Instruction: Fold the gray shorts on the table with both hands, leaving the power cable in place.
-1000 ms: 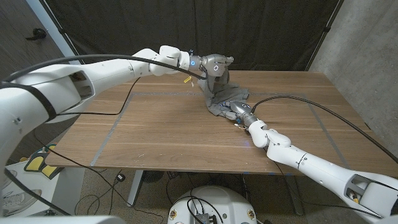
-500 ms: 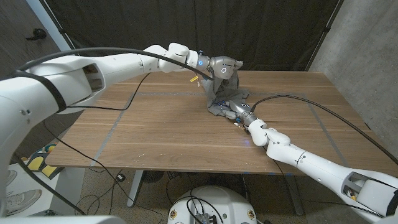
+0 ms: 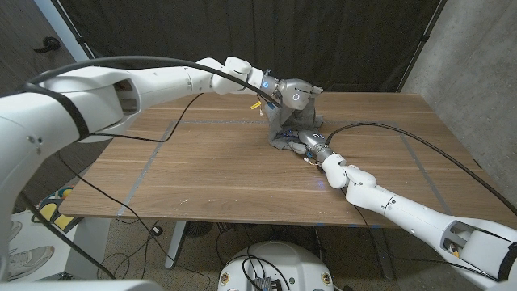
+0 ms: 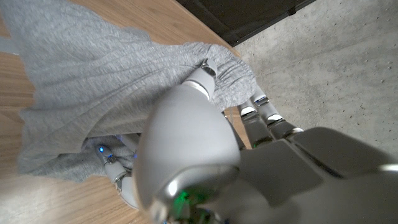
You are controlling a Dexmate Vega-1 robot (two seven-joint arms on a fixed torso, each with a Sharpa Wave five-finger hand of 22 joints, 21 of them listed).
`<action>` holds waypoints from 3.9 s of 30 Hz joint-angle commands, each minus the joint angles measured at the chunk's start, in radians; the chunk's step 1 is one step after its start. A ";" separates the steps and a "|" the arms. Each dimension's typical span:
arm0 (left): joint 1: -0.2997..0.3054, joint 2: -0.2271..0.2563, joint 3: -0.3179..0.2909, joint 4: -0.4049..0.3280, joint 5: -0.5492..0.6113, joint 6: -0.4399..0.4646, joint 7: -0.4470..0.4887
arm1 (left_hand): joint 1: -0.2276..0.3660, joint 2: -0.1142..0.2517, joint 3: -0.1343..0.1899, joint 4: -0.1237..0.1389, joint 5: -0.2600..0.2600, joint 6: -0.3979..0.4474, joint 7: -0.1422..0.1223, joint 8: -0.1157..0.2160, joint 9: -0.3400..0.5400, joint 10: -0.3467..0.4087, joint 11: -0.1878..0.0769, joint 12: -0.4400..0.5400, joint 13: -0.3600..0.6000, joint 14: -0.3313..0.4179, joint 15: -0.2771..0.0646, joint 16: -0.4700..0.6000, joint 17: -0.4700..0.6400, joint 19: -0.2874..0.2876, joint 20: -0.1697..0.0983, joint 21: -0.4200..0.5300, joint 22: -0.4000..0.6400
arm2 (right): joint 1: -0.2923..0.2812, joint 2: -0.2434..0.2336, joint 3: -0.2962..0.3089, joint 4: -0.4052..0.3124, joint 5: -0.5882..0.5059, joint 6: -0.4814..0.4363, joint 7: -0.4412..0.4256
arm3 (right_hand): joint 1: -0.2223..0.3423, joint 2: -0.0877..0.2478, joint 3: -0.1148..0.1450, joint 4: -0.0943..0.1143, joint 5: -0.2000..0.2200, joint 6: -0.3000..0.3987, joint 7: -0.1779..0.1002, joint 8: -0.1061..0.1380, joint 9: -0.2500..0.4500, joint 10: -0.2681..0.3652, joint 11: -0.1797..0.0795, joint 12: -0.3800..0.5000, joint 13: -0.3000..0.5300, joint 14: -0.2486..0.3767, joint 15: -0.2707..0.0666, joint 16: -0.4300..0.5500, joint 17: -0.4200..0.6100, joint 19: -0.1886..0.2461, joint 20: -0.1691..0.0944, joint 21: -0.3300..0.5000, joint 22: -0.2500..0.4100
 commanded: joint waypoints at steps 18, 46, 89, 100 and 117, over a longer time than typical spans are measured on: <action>0.091 -0.004 -0.007 -0.044 -0.078 0.050 -0.112 | -0.184 -0.018 -0.048 0.073 0.007 -0.261 -0.034 -0.138 -0.007 -0.167 0.020 -0.018 0.003 -0.022 -0.181 -0.007 -0.004 -0.008 0.007 0.016 -0.007 | -0.042 -0.062 0.021 -0.132 -0.021 -0.042 0.041 | -0.003 0.005 0.006 -0.009 -0.005 0.004 0.000 -0.005 0.002 0.001 0.003 0.000 0.003 -0.003 -0.024 0.008 0.001 0.012 0.007 0.007 0.004; 0.387 0.127 -0.264 -0.268 -0.106 0.265 -0.308 | -0.681 -0.036 -0.103 0.271 0.038 -0.871 -0.038 -0.261 -0.018 -0.605 0.057 -0.028 0.000 -0.190 -0.111 -0.008 0.003 -0.046 0.065 -0.040 -0.003 | -0.061 -0.109 0.043 -0.346 -0.135 -0.168 0.130 | -0.015 0.006 -0.002 -0.004 -0.007 -0.009 -0.002 -0.011 0.003 -0.014 0.002 -0.004 0.004 -0.018 -0.024 0.009 0.008 0.016 0.009 0.008 0.004; 0.610 0.255 -0.494 -0.432 -0.032 0.309 -0.345 | -0.732 -0.031 -0.106 0.275 0.038 -0.896 -0.040 -0.250 -0.020 -0.631 0.059 -0.014 -0.001 -0.215 -0.103 -0.004 0.000 -0.053 0.072 -0.050 -0.004 | -0.272 -0.271 0.174 -0.695 -0.282 -0.474 0.252 | -0.024 0.003 0.003 -0.003 -0.005 0.003 -0.005 -0.006 0.003 -0.008 -0.010 0.000 0.004 -0.009 -0.030 0.011 0.005 0.044 0.006 0.015 0.005; 0.742 0.331 -0.613 -0.502 -0.089 0.406 -0.367 | -0.734 -0.032 -0.103 0.270 0.039 -0.889 -0.040 -0.246 -0.020 -0.628 0.057 -0.011 -0.002 -0.213 -0.103 -0.003 -0.001 -0.049 0.073 -0.051 -0.005 | -0.323 -0.290 0.236 -0.752 -0.285 -0.566 0.208 | -0.026 0.003 0.005 -0.003 -0.005 0.006 -0.007 -0.006 0.003 -0.005 -0.009 0.001 0.004 -0.007 -0.034 0.011 0.004 0.047 0.004 0.016 0.005; 0.958 0.396 -0.793 -0.585 -0.213 0.546 -0.364 | -0.736 -0.034 -0.100 0.264 0.039 -0.879 -0.040 -0.243 -0.021 -0.627 0.056 -0.009 -0.003 -0.211 -0.101 -0.002 -0.002 -0.046 0.079 -0.052 -0.005 | -0.336 -0.253 0.291 -0.764 -0.195 -0.553 0.082 | -0.022 0.001 0.012 -0.010 -0.003 0.006 -0.008 -0.006 0.003 -0.001 -0.009 0.002 0.004 -0.005 -0.036 0.009 0.000 0.050 0.004 0.015 0.005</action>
